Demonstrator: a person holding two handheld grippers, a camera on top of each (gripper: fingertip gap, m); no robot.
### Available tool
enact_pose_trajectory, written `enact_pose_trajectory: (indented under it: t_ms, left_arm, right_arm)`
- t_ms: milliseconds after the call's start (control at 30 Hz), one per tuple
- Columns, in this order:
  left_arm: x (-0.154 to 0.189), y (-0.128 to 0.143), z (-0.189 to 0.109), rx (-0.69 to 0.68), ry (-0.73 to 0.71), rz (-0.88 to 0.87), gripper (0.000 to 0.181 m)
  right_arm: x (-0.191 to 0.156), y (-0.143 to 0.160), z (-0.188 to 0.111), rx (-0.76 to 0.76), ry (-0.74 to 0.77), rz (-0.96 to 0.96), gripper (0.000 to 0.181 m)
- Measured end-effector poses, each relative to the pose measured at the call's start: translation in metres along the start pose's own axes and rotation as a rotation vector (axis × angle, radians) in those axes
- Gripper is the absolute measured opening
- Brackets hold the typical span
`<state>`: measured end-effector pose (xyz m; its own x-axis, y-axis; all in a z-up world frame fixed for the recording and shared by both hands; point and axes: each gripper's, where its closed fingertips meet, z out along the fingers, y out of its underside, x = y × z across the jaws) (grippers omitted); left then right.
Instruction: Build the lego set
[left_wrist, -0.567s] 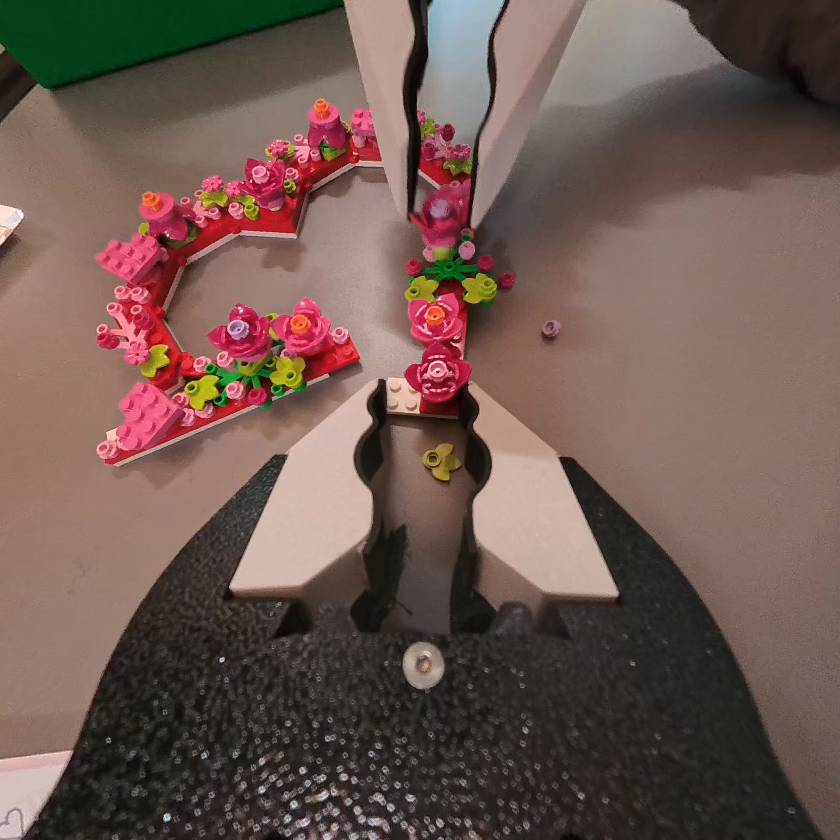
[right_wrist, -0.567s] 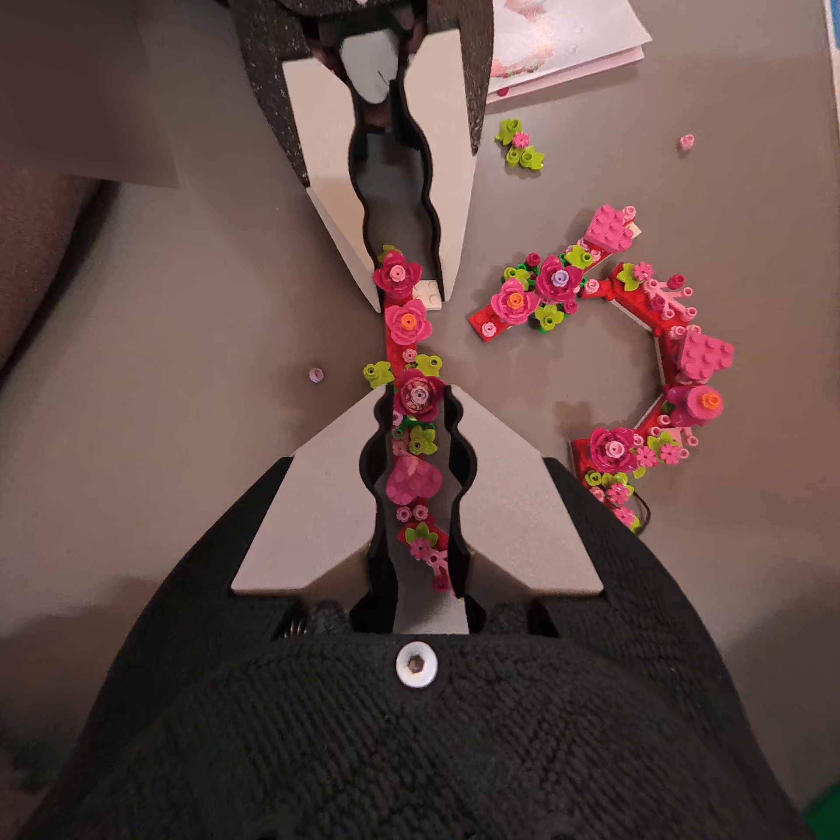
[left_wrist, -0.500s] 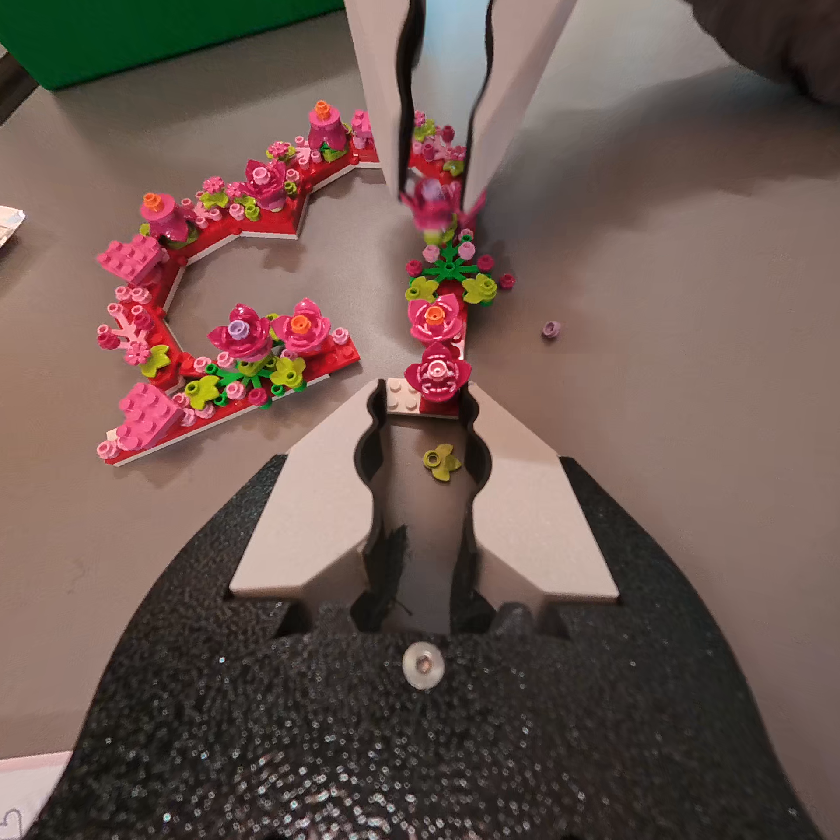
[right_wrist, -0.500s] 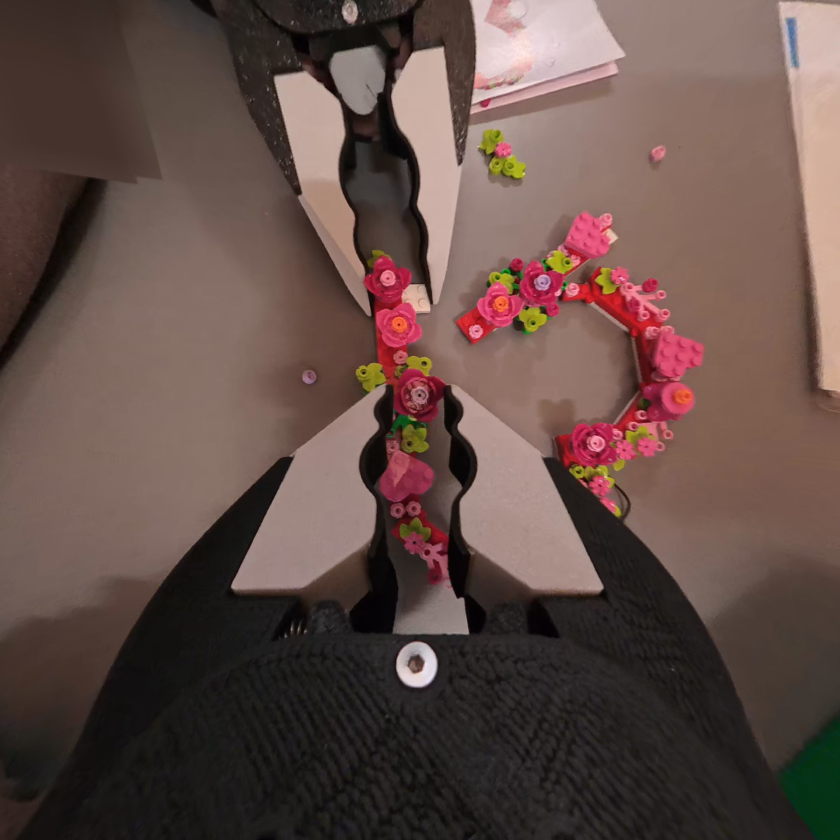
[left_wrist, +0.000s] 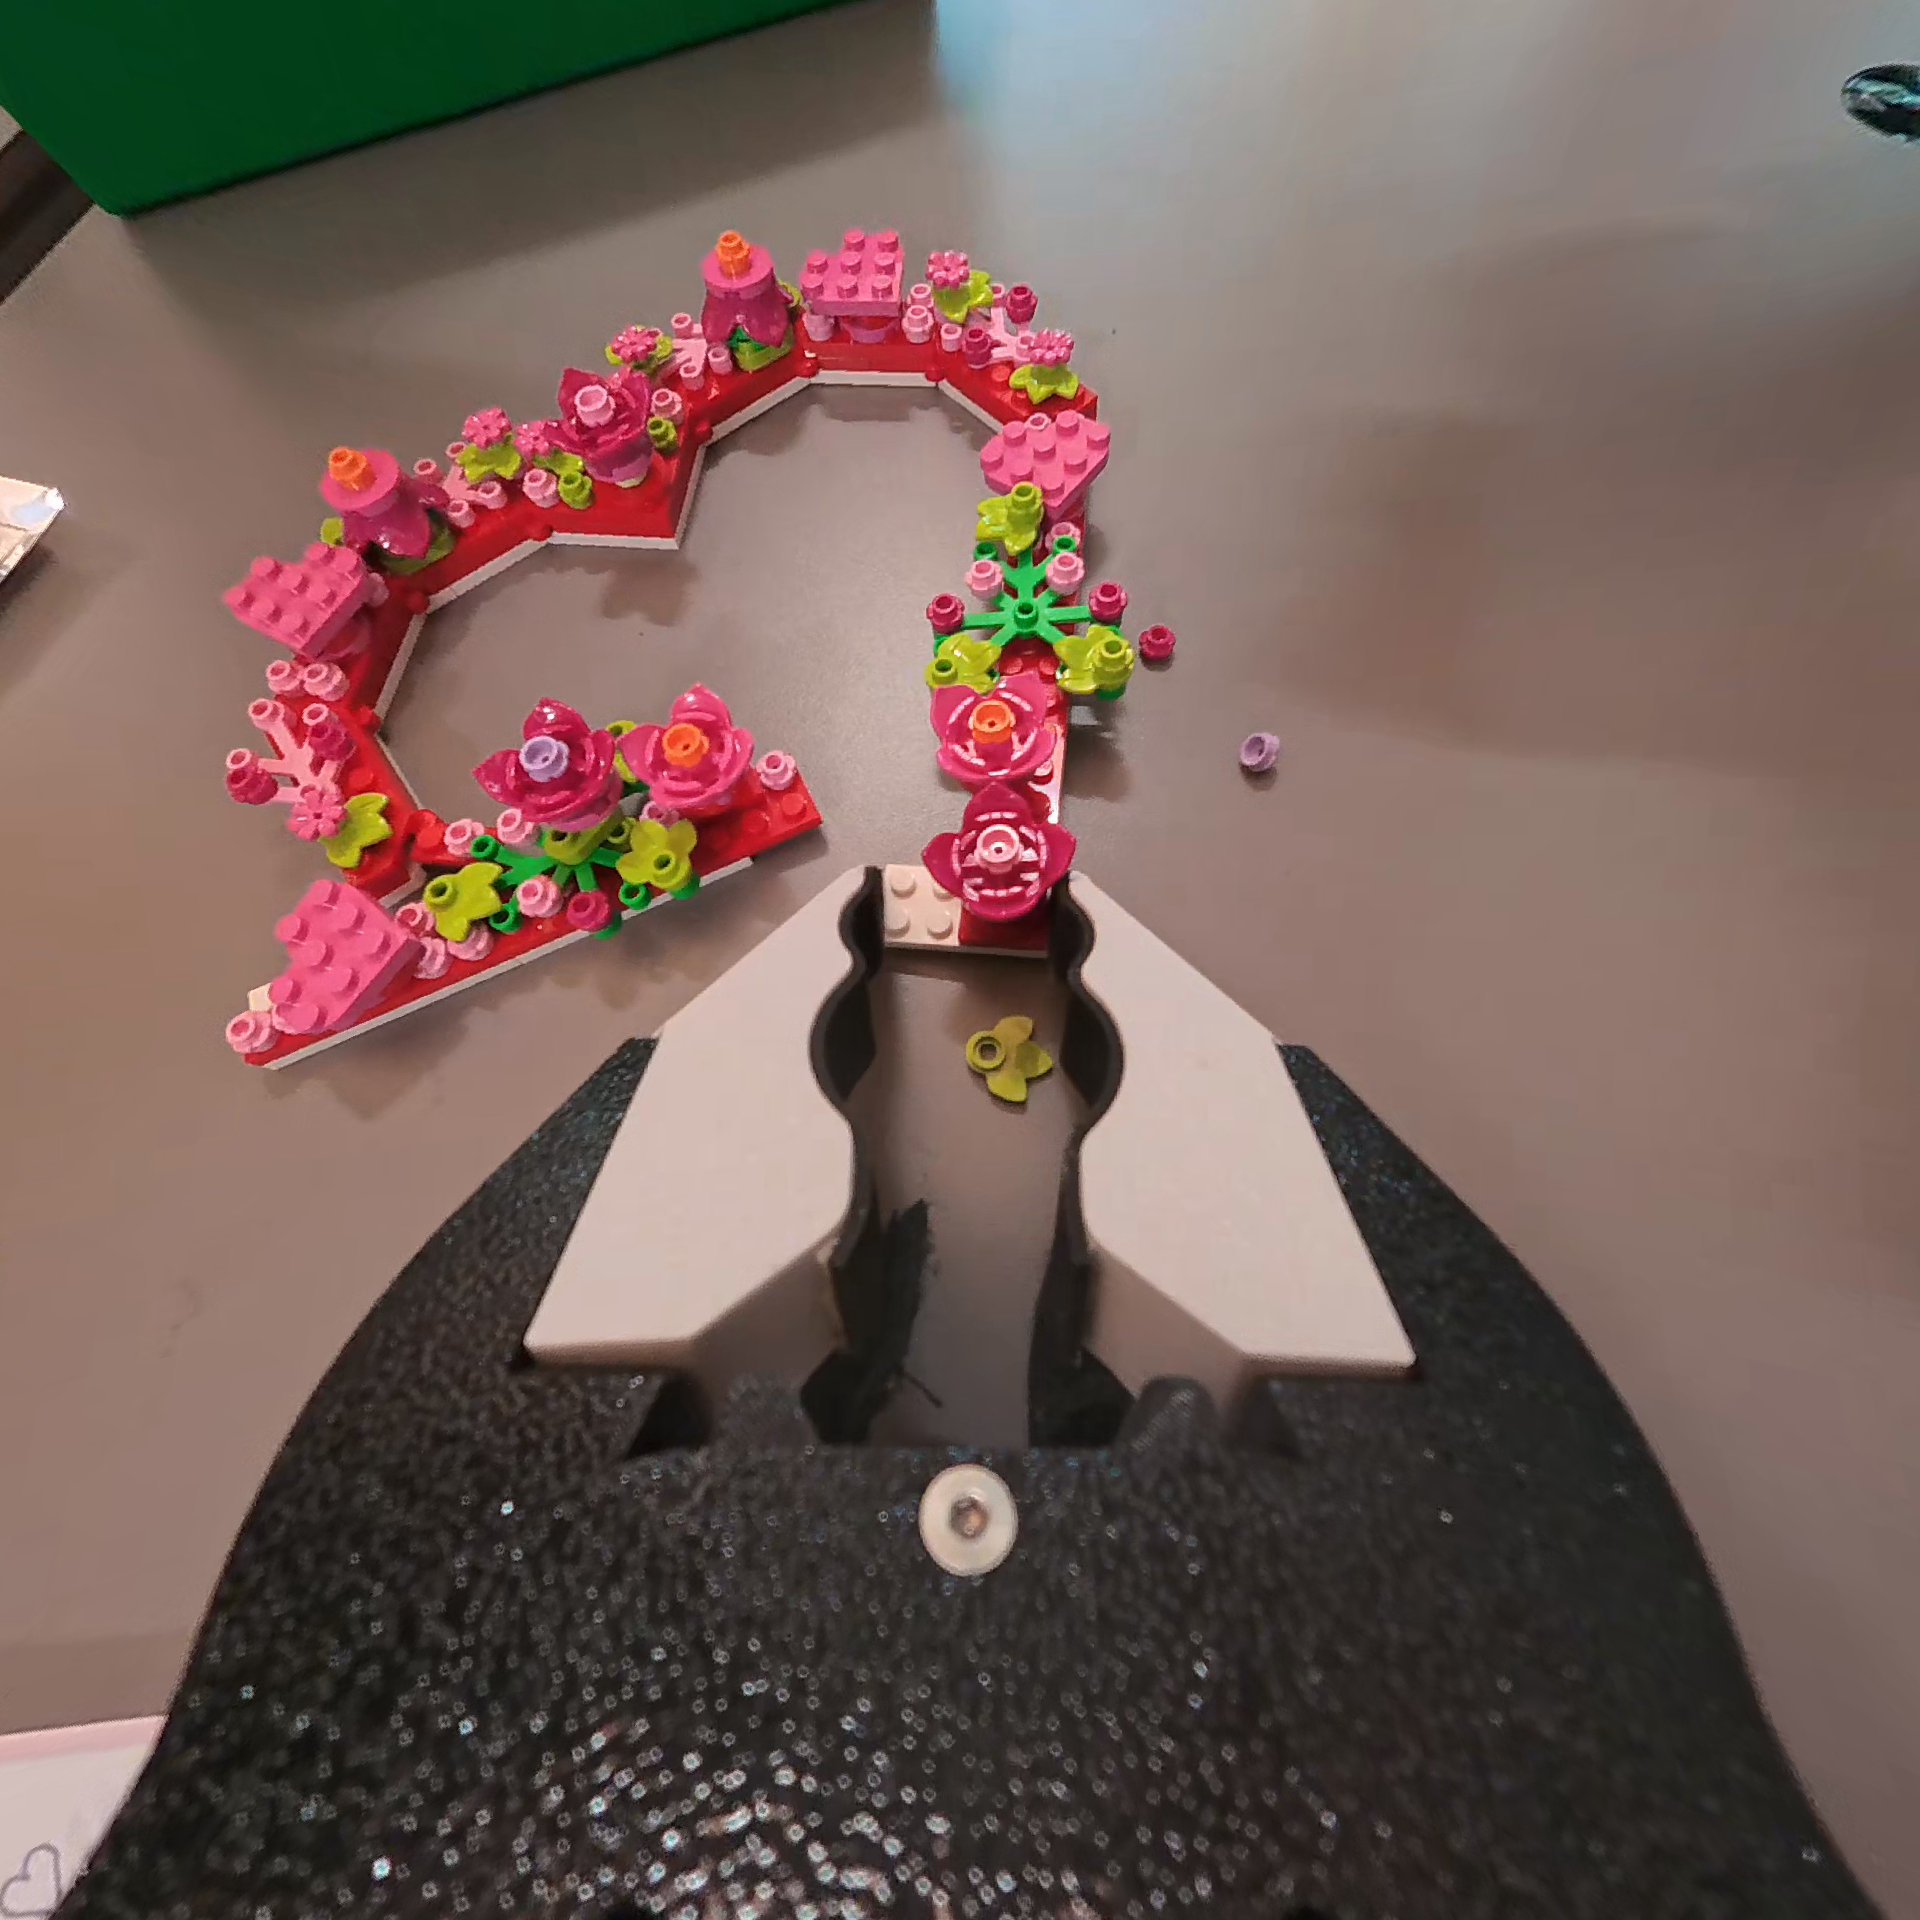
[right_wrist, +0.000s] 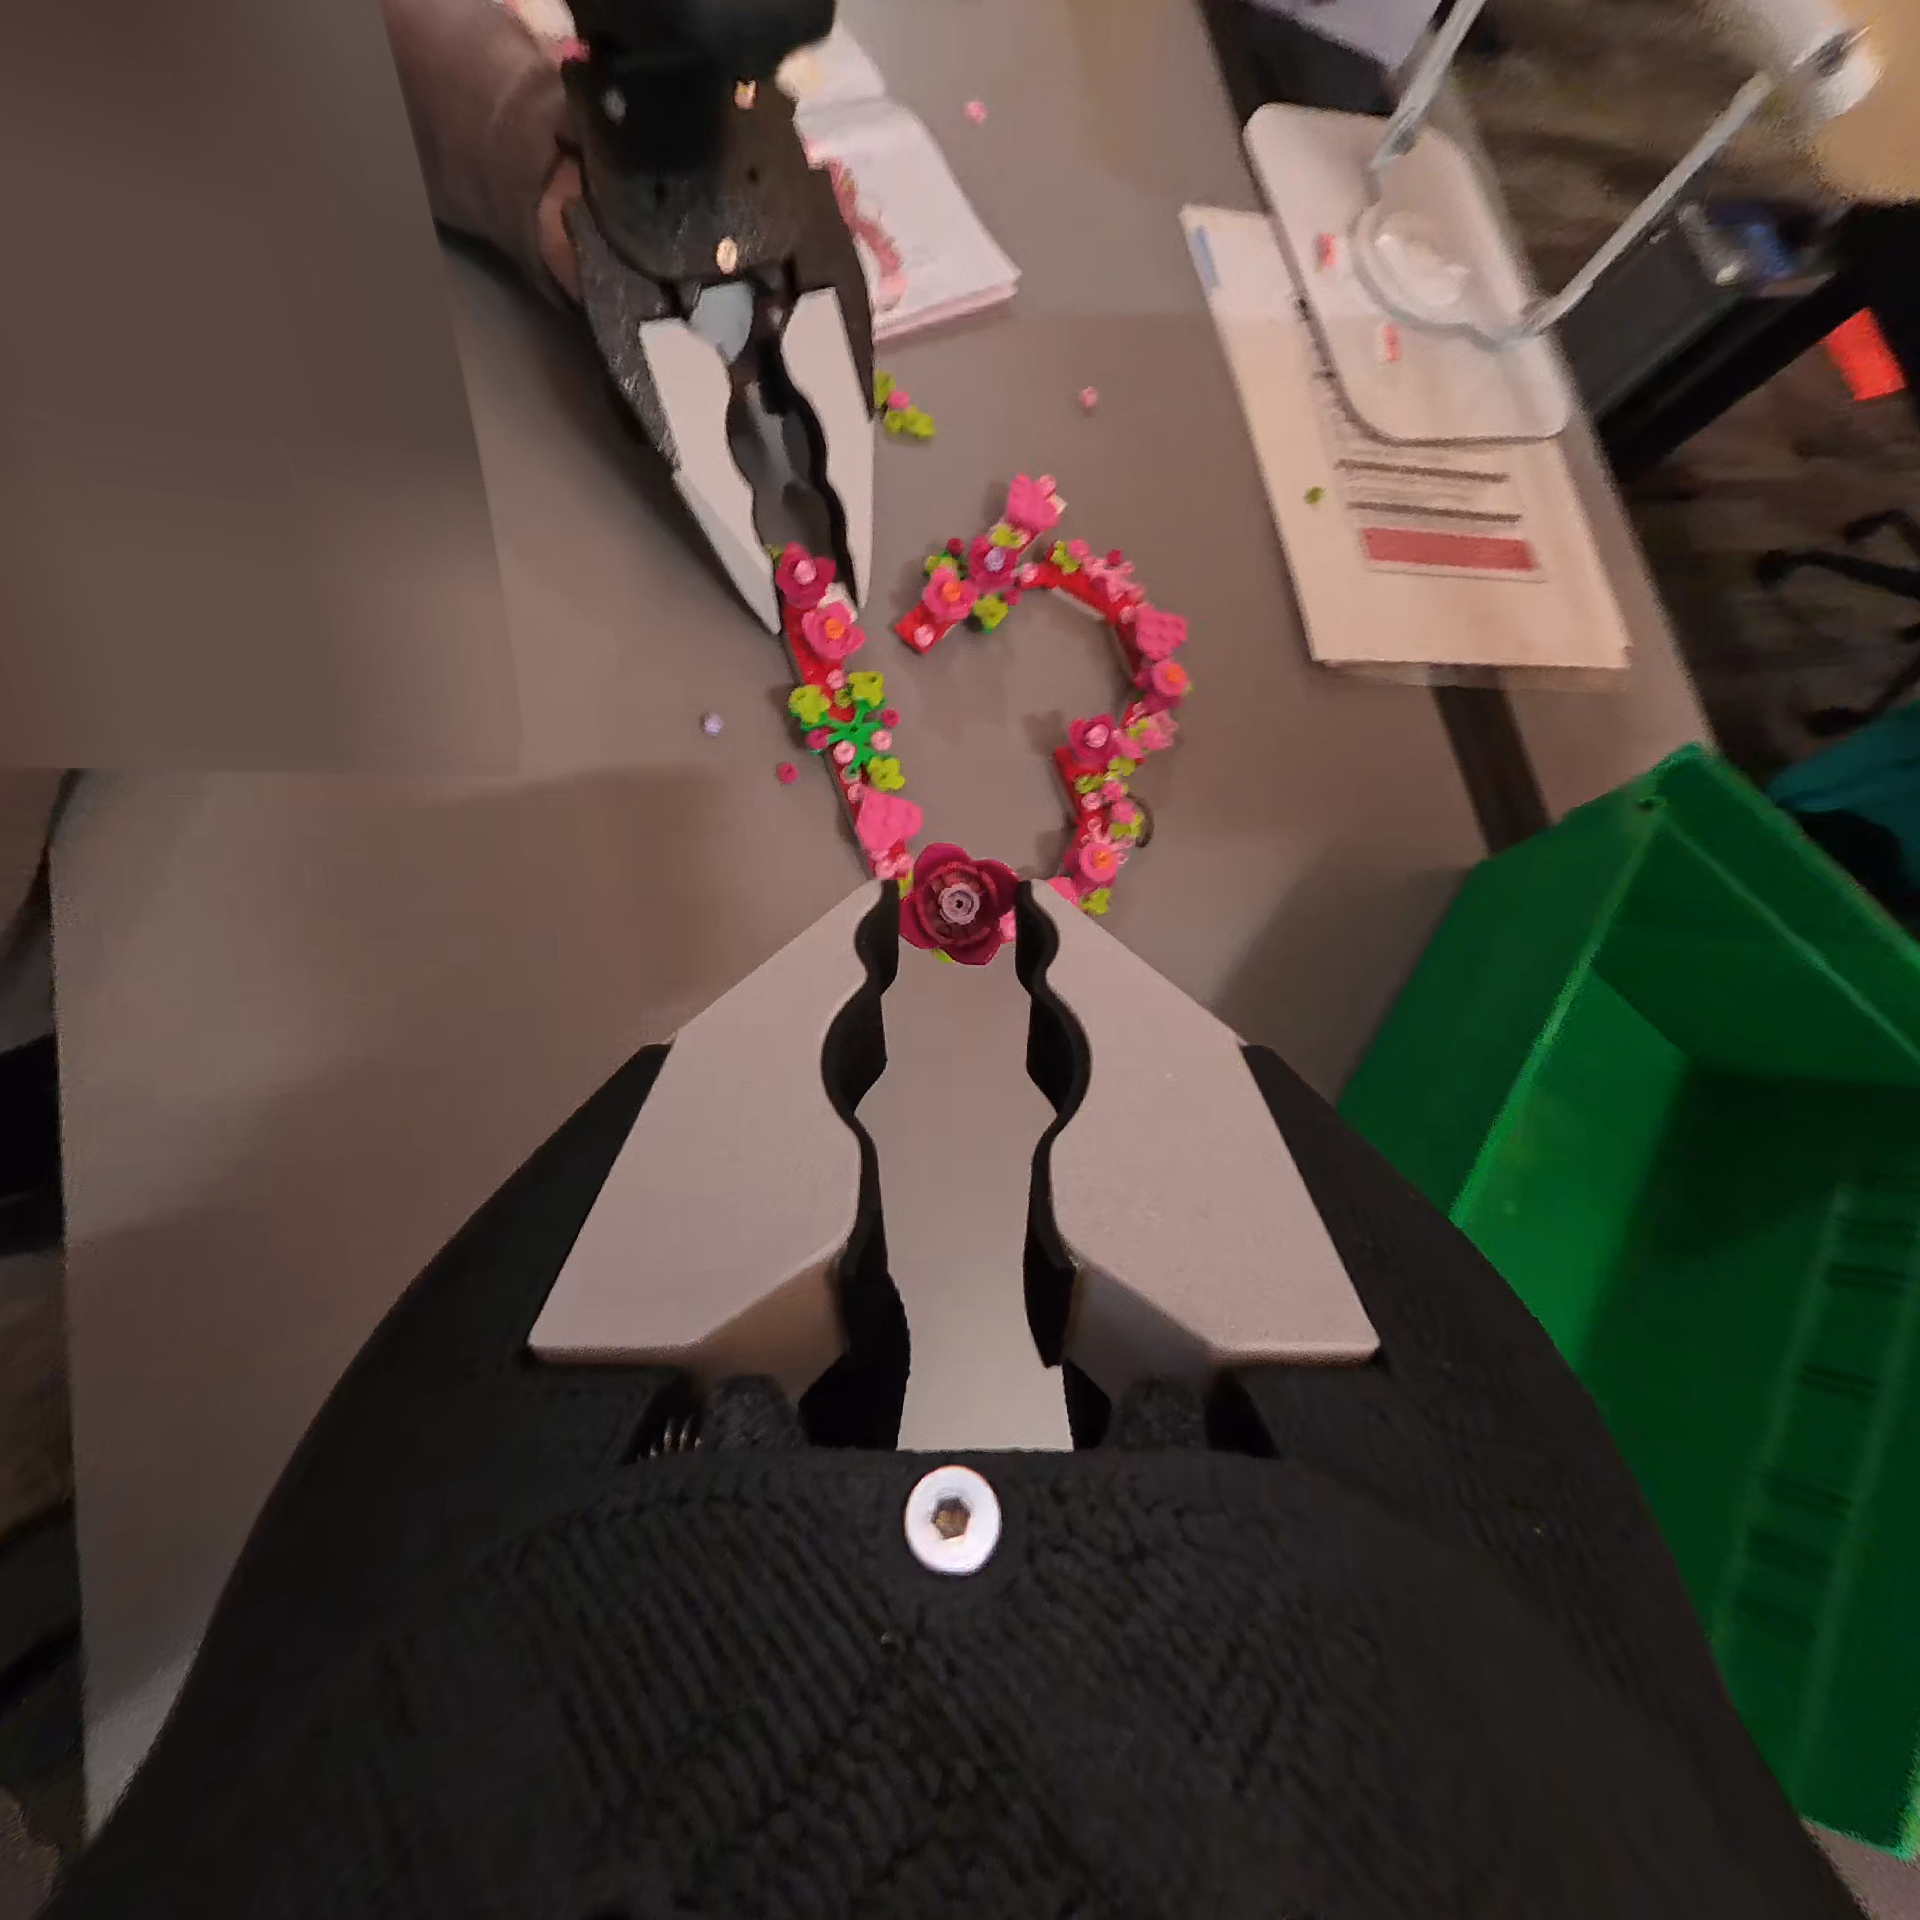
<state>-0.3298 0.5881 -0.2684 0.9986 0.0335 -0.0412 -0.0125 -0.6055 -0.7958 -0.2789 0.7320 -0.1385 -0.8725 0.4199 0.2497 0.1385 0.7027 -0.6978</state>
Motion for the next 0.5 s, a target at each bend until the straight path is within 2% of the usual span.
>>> enact_pose_trajectory:
  t_ms: [167, 300, 500]
  left_arm:
    - [0.000, 0.001, -0.001, 0.006, -0.002, 0.003, 0.030]
    - [0.000, 0.001, 0.000, 0.007, -0.006, 0.010, 0.030]
    - [0.000, 0.000, 0.001, 0.001, -0.006, 0.007, 0.030]
  right_arm:
    - [0.021, -0.017, -0.011, 0.066, 0.120, -0.024, 0.020]
    - [0.031, -0.023, -0.019, 0.111, 0.161, -0.031, 0.020]
    - [0.051, -0.036, -0.045, 0.231, 0.256, -0.050, 0.020]
